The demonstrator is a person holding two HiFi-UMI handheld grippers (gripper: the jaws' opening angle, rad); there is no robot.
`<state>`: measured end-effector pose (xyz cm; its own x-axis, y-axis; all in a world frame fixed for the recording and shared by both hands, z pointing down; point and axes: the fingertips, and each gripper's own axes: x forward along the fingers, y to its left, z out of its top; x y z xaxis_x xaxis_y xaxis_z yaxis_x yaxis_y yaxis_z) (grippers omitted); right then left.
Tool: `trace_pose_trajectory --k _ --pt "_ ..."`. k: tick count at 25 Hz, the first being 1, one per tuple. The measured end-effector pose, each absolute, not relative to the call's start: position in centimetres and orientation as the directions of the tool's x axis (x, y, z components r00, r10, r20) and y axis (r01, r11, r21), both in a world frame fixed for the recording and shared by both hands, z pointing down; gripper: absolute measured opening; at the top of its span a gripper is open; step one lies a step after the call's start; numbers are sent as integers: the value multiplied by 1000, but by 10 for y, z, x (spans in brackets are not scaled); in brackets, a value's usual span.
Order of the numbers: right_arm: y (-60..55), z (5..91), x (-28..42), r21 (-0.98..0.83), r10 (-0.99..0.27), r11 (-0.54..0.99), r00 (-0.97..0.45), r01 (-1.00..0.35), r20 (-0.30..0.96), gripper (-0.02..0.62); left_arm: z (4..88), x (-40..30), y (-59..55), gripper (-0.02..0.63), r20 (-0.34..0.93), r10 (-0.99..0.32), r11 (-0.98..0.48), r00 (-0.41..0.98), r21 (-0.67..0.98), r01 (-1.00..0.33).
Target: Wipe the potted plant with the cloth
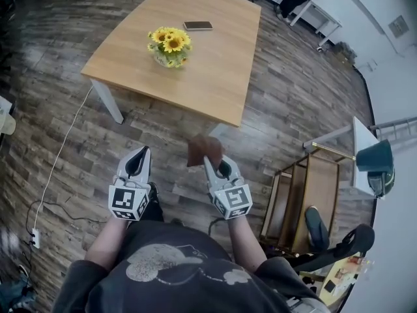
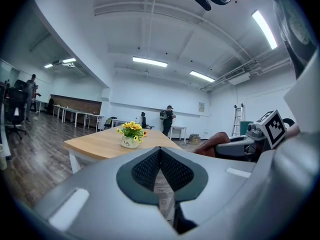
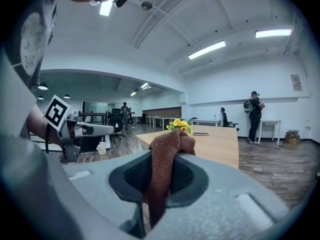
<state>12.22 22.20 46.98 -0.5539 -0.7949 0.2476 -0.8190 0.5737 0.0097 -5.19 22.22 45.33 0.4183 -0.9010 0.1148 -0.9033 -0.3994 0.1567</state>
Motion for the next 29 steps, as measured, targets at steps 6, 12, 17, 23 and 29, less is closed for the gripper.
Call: trace_pose_trajectory --k 6,12,17,23,29 --pt "268 467 139 20 -788 589 -569 -808 236 41 448 -30 270 18 104 -904 -399 415 147 -905" --pt "308 467 151 27 -778 605 -584 -796 232 41 445 -14 310 18 94 -908 -393 407 142 -909" --pt "332 466 158 29 -775 611 -590 -791 224 41 446 -9 336 18 95 -917 -372 386 143 -917" --pt "350 466 167 17 -775 610 -593 -792 218 41 440 0 354 18 82 -923 -362 375 137 -922" --pt "357 472 170 10 -772 611 -593 -791 228 41 441 2 363 18 89 -927 -350 364 140 -926"
